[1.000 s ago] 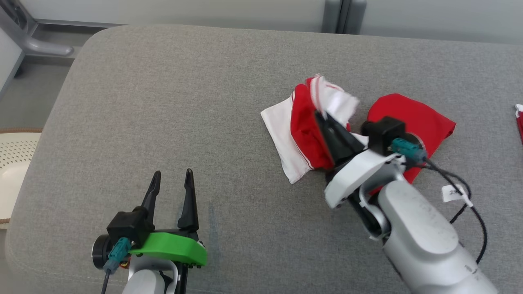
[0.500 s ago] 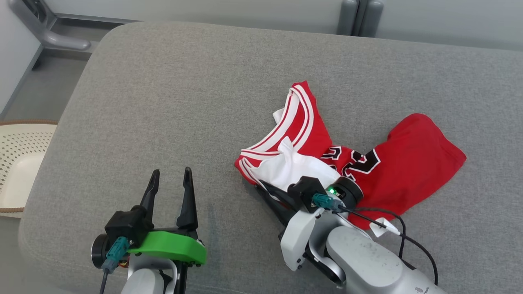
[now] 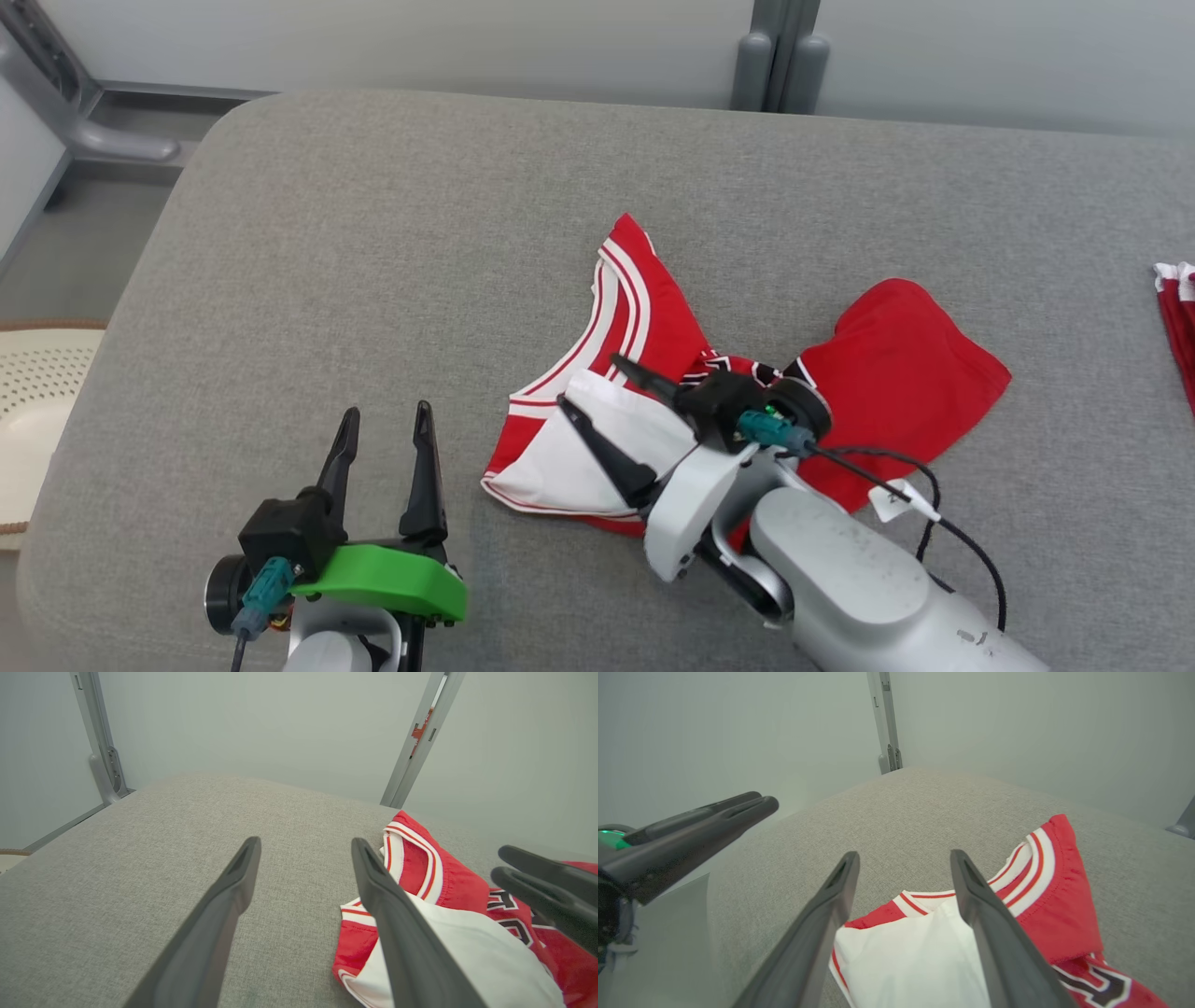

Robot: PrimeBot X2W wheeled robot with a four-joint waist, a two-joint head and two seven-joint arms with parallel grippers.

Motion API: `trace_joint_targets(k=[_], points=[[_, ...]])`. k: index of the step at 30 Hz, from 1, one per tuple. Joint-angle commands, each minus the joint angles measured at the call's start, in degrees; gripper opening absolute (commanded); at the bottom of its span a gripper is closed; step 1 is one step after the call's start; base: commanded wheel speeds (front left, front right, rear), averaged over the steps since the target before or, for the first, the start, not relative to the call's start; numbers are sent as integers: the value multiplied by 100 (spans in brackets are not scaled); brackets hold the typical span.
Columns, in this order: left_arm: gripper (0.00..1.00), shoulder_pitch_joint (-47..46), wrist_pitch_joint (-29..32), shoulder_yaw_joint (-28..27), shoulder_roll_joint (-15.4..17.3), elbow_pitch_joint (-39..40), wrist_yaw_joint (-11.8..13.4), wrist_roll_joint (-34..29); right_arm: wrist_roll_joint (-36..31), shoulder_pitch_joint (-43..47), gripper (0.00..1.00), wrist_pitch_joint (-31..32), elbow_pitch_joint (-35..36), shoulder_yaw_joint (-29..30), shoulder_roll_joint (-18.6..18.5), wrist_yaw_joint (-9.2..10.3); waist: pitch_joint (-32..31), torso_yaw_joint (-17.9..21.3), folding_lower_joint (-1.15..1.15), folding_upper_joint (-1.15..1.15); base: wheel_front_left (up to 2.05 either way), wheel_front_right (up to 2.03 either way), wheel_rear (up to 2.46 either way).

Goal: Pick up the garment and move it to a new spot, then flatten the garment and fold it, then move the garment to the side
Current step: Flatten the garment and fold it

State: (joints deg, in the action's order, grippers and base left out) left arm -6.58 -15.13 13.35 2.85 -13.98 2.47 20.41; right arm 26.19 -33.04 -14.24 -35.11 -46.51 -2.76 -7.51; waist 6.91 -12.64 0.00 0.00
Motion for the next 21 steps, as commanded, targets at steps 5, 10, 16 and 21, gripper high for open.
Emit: trace_joint_targets(k=[5,10,16,21], points=[[100,111,0,46,8,-5,-17,-60,-452,286,100,-85,-177,1206,-146,5,-229,309,0,0,0,0,0],[100,68,0,84,8,-14,-45,-65,-880,634,100,-93,-143,2314,-286,5,-237,442,0,0,0,0,0],[100,-24,0,152,9,-13,-24,-48,-1437,1100,100,-98,68,3603,-381,5,-184,534,0,0,0,0,0],[100,-80,0,181,9,-4,-34,-60,-1876,1283,100,70,-34,4562,-381,5,-75,536,0,0,0,0,0]])
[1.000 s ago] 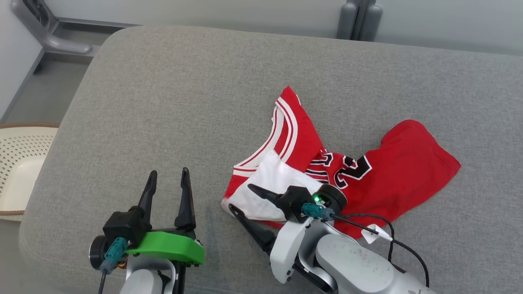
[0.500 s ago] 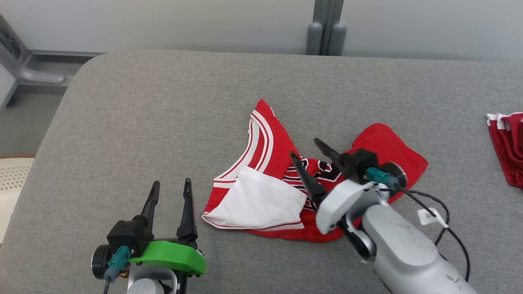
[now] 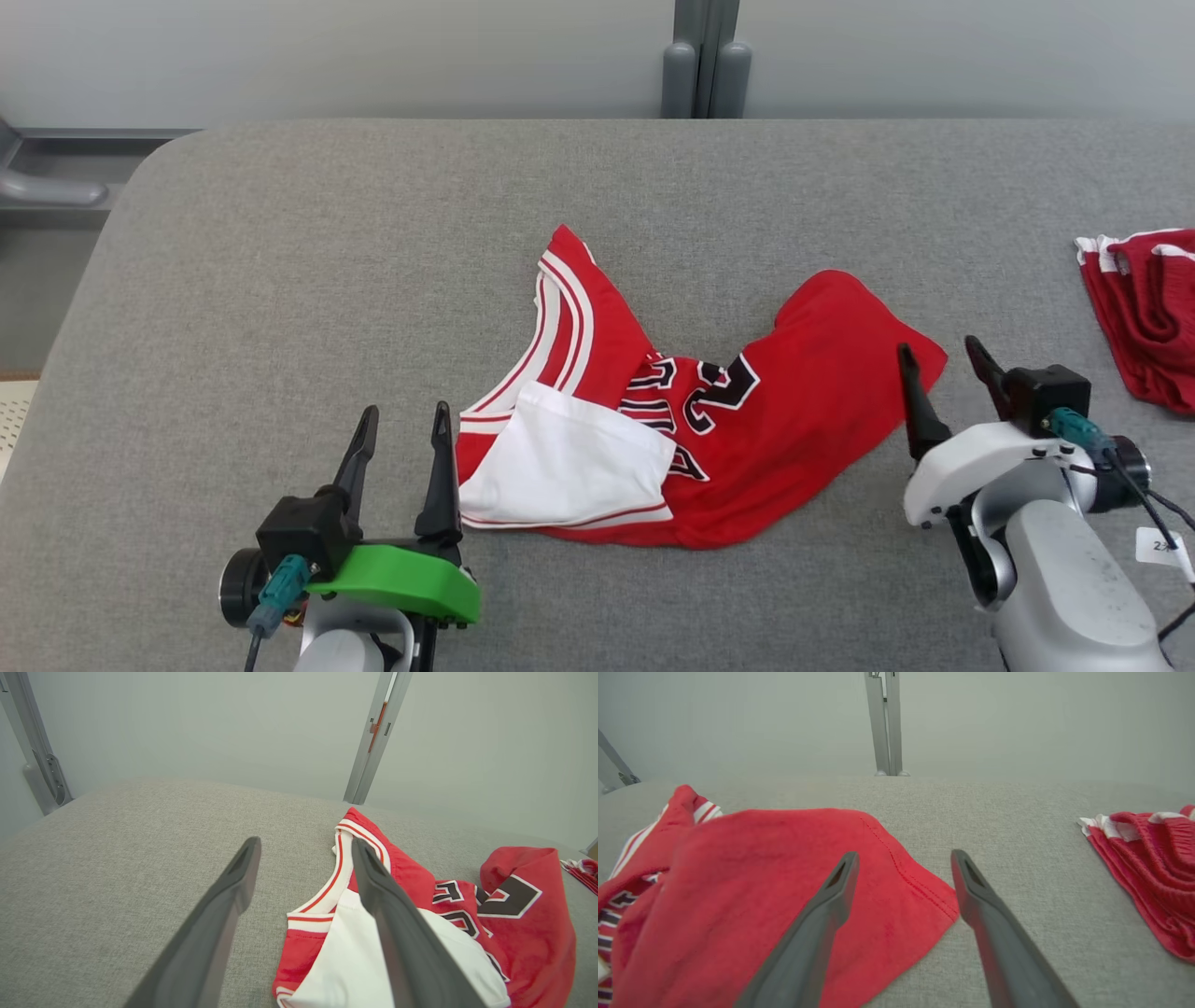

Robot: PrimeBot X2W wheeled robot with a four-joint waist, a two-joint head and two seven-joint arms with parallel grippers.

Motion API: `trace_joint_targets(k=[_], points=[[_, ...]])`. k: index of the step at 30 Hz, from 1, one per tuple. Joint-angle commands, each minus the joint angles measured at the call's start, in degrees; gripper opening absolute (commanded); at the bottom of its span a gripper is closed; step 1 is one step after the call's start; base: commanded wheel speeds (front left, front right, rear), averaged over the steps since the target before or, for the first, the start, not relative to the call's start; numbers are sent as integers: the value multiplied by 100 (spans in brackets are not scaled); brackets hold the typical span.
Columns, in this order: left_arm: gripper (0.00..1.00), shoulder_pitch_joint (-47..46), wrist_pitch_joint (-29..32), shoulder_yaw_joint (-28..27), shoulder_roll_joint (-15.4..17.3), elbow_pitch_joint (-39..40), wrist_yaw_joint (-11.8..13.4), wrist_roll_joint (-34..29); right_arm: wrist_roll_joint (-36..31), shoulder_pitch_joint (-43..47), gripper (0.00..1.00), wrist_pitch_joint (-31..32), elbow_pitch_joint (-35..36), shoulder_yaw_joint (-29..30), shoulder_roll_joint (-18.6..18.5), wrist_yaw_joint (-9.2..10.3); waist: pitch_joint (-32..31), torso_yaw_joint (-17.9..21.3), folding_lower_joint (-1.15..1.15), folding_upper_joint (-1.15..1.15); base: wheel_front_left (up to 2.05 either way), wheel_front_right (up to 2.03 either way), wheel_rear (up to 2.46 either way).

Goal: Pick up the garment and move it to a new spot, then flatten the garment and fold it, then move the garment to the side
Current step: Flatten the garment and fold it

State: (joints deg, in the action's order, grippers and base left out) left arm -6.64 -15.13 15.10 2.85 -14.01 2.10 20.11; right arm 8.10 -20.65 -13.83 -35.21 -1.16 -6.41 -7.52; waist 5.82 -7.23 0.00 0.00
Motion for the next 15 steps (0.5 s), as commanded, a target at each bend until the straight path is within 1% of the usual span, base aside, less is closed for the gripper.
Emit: trace_joint_targets(k=[1,4,8,15], points=[[100,-87,0,10,8,-1,-2,-33,-152,30,100,109,-102,189,-28,7,55,-13,0,0,0,0,0],[100,-153,0,12,9,-8,-24,-40,-447,-165,100,378,-408,629,-12,7,148,-66,0,0,0,0,0],[100,-217,0,24,9,-14,-29,-37,-707,-446,100,661,-875,1009,31,7,260,-168,0,0,0,0,0],[100,-287,0,15,8,-6,-10,-6,-913,-992,100,1059,-1680,1165,63,7,398,-322,0,0,0,0,0]])
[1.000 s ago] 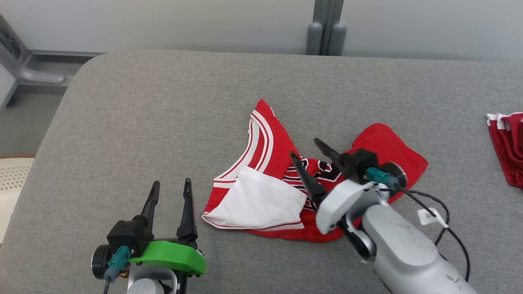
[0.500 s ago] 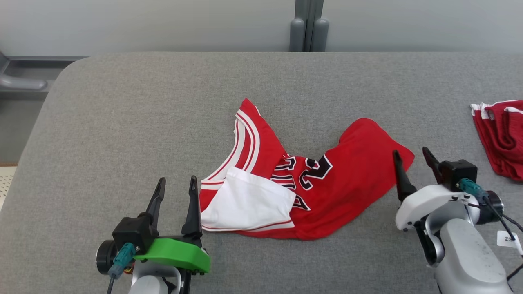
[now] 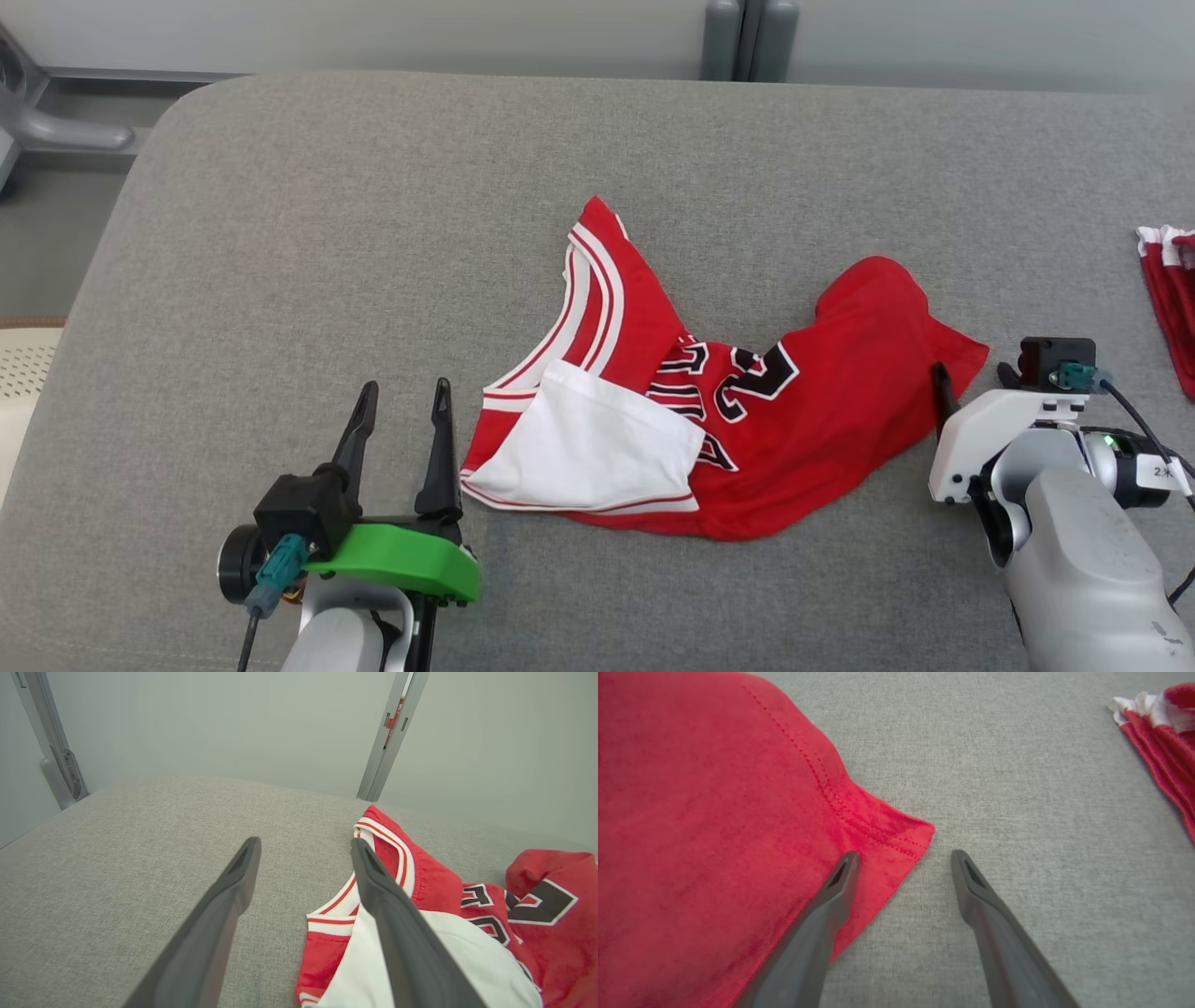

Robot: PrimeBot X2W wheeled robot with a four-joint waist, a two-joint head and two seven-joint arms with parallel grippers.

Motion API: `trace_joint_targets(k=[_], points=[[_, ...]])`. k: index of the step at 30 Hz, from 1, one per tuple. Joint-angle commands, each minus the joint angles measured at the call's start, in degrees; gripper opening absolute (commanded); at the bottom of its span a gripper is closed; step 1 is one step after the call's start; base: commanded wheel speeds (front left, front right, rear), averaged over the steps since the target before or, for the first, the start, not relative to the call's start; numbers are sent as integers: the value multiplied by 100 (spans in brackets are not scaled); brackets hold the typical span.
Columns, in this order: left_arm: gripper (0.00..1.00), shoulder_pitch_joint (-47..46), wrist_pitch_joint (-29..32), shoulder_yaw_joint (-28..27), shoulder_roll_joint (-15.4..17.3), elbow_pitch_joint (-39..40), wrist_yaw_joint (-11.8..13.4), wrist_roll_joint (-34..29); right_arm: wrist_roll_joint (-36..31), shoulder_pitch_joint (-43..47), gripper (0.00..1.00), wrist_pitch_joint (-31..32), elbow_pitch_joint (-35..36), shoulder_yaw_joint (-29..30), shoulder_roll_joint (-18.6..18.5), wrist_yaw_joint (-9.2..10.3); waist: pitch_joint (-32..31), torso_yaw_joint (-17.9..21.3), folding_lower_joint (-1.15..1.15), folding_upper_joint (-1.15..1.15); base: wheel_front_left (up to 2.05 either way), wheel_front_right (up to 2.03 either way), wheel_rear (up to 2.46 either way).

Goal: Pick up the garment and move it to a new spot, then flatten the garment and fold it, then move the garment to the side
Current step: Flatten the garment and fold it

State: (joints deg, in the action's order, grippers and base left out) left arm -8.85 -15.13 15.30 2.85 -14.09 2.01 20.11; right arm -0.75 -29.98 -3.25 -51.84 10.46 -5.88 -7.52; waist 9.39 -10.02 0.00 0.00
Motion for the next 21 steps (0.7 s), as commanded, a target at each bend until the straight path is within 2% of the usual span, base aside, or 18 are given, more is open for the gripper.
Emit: trace_joint_targets(k=[1,2,3,4,5,6,14,21], points=[[100,-73,0,-11,8,5,2,-2,-28,-119,100,21,-95,9,20,7,50,-53,0,0,0,0,0],[100,-78,0,-18,8,7,8,3,-18,-168,100,44,-194,-1,33,7,57,-60,0,0,0,0,0],[100,-81,0,-21,8,9,14,5,-10,-199,58,35,-257,-10,43,7,62,-59,0,0,0,0,0],[100,-79,0,-32,8,14,24,7,-4,-234,34,-4,-321,-25,59,7,63,-53,0,0,0,0,0],[100,-72,0,-41,8,19,31,7,6,-262,28,-32,-365,-37,68,7,61,-44,0,0,0,0,0],[100,-63,0,-52,8,23,39,8,30,-296,0,-99,-395,-50,71,7,57,-21,0,0,0,0,0],[100,-2,0,-26,9,60,53,5,179,-109,0,-758,-245,163,90,7,-27,285,0,0,0,0,0],[100,56,0,-69,10,83,38,-5,339,617,0,-1008,492,619,214,7,-68,517,0,0,0,0,0]])
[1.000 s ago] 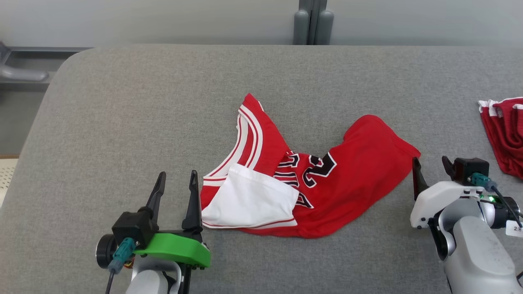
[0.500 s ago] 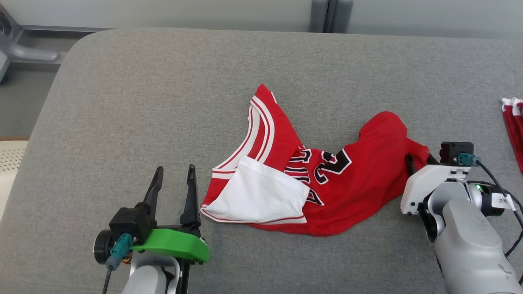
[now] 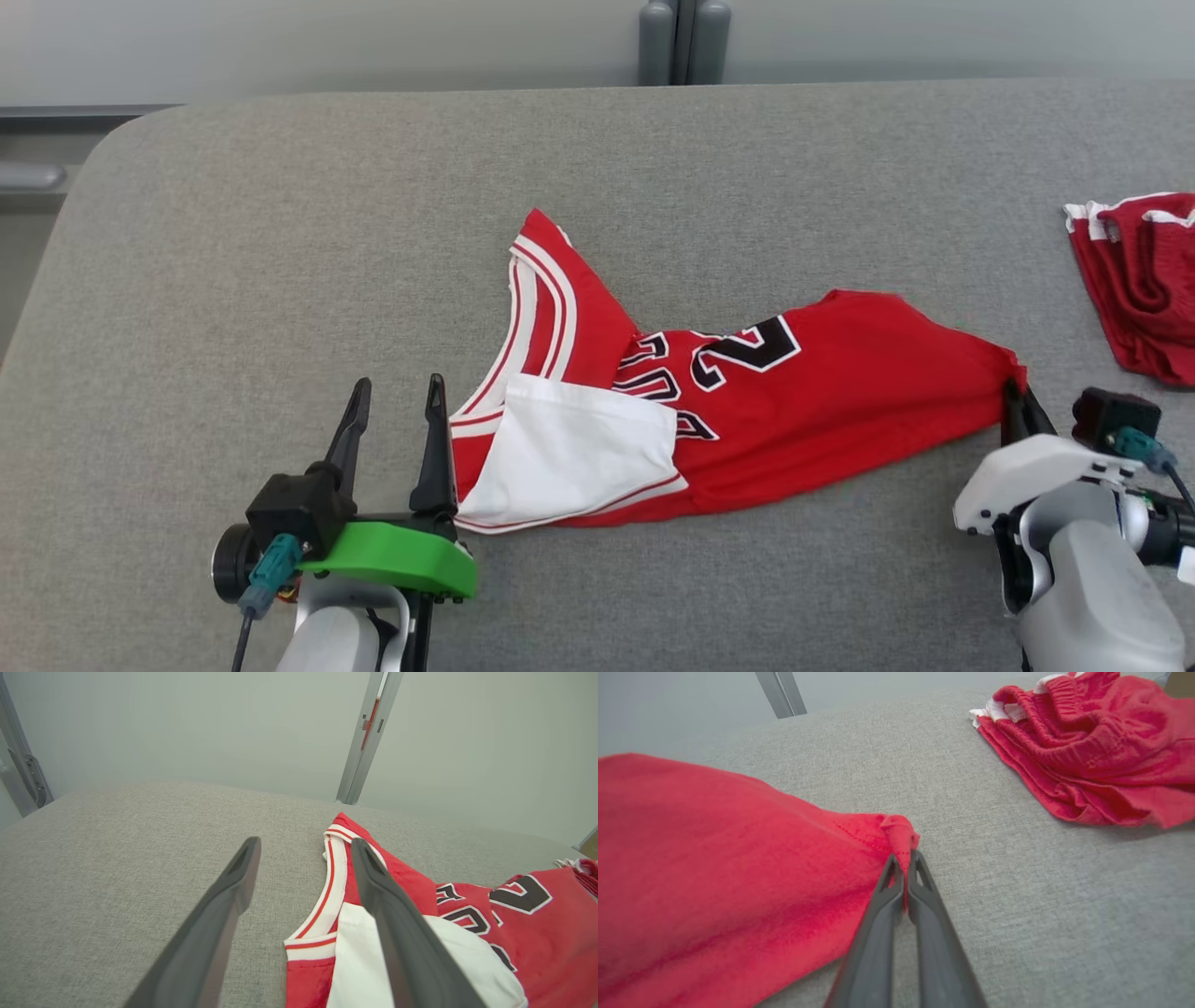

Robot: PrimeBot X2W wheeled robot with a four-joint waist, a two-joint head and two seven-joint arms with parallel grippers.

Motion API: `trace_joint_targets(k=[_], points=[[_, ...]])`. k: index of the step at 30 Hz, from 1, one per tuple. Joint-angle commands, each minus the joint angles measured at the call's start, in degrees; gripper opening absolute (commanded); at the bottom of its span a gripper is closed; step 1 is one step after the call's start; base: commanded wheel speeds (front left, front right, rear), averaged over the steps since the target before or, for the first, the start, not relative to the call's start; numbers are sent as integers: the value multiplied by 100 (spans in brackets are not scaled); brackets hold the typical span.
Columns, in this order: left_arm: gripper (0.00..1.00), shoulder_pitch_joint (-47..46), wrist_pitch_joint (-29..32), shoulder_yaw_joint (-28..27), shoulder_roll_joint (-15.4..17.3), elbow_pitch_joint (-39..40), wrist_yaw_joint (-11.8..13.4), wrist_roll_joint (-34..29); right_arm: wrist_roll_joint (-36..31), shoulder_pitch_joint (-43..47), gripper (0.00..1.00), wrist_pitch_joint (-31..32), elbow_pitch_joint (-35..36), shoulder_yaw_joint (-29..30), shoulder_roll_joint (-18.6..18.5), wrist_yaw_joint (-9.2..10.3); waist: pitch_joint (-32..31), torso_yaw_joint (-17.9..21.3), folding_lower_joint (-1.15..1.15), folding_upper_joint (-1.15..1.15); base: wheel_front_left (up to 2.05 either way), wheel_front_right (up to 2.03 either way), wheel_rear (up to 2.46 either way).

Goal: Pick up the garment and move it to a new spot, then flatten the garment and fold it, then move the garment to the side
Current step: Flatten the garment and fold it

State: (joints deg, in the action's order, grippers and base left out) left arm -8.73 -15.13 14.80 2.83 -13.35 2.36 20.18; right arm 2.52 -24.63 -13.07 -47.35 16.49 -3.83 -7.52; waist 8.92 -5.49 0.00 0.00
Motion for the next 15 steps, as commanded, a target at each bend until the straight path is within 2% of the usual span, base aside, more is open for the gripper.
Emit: trace_joint_targets(k=[1,6,7,8,9,10,11,15], points=[[100,53,0,-33,12,17,3,-11,31,213,0,-33,206,72,25,7,-22,96,0,0,0,0,0],[100,74,0,-46,12,-14,-37,27,187,745,0,118,838,63,79,7,-30,214,0,0,0,0,0],[100,72,0,-32,12,-30,-44,30,304,848,18,173,916,3,85,7,-32,225,0,0,0,0,0],[100,66,0,-18,12,-45,-48,37,365,922,23,196,973,-52,88,7,-35,232,0,0,0,0,0],[100,56,0,-8,12,-66,-56,61,429,999,47,227,1043,-115,87,7,-39,241,0,0,0,0,0],[100,43,0,2,12,-93,-66,56,482,1058,82,235,1101,-148,85,7,-45,250,0,0,0,0,0],[100,17,-1,-2,12,-123,-72,41,538,1131,100,267,1180,-188,82,7,-54,266,0,0,0,0,0],[100,-249,0,55,12,-341,-181,-126,525,1296,100,244,1635,-90,82,7,-83,330,0,0,0,0,0]])
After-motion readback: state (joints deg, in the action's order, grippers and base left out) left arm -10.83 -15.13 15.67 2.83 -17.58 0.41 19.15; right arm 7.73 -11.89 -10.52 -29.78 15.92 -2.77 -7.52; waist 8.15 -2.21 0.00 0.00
